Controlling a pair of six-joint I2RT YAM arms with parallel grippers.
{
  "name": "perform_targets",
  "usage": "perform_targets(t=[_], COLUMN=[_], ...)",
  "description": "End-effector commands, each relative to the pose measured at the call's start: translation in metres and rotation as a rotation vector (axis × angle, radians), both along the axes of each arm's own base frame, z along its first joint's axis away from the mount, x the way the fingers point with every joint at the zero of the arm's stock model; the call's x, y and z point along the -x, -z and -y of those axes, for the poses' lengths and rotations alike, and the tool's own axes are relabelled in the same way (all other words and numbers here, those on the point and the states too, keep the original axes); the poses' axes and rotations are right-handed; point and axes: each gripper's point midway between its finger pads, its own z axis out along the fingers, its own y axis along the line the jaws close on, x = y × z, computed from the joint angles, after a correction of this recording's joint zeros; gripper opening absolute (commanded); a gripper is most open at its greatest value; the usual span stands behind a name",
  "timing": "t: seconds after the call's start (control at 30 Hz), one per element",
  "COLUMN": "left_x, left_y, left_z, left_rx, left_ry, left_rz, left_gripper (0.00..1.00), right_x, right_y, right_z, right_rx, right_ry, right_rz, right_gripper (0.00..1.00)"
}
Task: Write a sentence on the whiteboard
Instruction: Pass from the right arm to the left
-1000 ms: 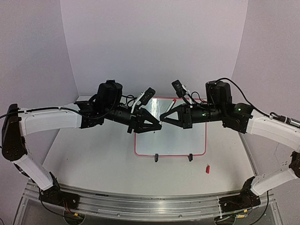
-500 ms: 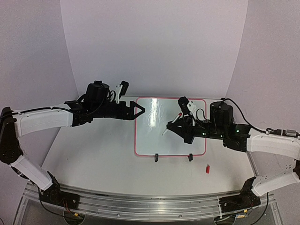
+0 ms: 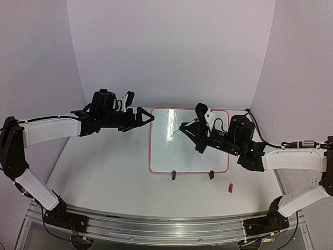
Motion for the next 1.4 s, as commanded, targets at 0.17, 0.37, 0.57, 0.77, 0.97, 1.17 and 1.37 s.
perform_targets(t=[0.17, 0.37, 0.57, 0.77, 0.97, 1.17, 1.37], left_x=[0.036, 0.043, 0.041, 0.019, 0.077, 0.122, 0.135], left_y=[-0.064, -0.068, -0.061, -0.067, -0.100, -0.101, -0.106], left_z=[0.029, 0.041, 0.047, 0.035, 0.041, 0.061, 0.090], left_rx=[0.392, 0.493, 0.535, 0.327, 0.225, 0.206, 0.198], left_ry=[0.153, 0.144, 0.091, -0.007, 0.405, 0.636, 0.722], left_rz=[-0.269, -0.405, -0.502, -0.245, 0.160, 0.376, 0.432], left_gripper=[1.00, 0.95, 0.90, 0.89, 0.95, 0.94, 0.86], right_x=[-0.014, -0.026, -0.029, -0.049, -0.029, 0.002, 0.023], right_y=[-0.065, -0.077, -0.077, -0.060, -0.021, -0.040, -0.046], right_z=[-0.020, -0.033, -0.042, -0.016, 0.014, 0.030, 0.014], right_rx=[-0.151, -0.193, -0.194, -0.149, 0.031, -0.027, -0.075], right_ry=[0.008, 0.042, 0.058, 0.227, 0.300, 0.279, 0.165], right_rz=[0.210, 0.286, 0.313, 0.061, -0.393, -0.633, -0.794], right_gripper=[0.00, 0.00, 0.00, 0.00, 0.00, 0.00, 0.00])
